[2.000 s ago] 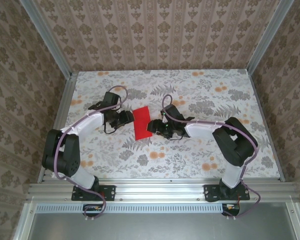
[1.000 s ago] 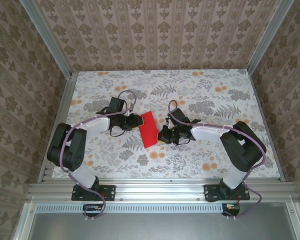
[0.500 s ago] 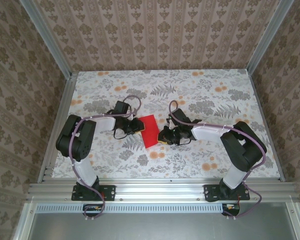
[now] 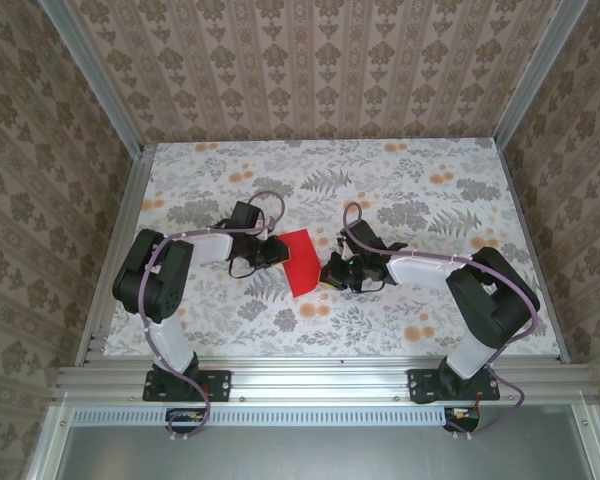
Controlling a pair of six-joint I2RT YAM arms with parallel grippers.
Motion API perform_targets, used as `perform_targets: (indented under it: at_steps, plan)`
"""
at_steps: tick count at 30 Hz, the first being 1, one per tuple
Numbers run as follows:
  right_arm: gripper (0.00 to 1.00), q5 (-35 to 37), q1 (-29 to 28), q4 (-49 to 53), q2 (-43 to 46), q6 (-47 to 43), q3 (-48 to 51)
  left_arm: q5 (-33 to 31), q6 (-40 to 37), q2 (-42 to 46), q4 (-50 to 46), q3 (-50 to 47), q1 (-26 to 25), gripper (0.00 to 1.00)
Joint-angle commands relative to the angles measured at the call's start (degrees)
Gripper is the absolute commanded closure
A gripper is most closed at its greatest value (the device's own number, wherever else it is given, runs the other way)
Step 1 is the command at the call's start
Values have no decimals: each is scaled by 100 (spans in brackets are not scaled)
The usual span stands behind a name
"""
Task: Fold a paper plane with a square sheet of paper (pick it up from the middle)
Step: Third fold the triangle at the center of the table.
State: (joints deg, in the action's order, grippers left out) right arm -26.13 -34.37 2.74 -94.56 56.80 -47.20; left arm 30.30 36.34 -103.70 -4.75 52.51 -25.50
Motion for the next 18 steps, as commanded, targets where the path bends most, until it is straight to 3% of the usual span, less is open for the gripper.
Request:
perform_targets:
  at_steps: [1,12,18]
  plan:
    - [99,-16,-17,-431,-69,44,-81,-174,-170,-241,-287,90,-33,80]
    - [100,-356,-113,-1584,-988,277,-752,-306,-251,-335,-402,136,-26,83]
    - [100,-331,-157,-1633,-1339,288,-1009,-357,-285,-352,-456,145,-29,86]
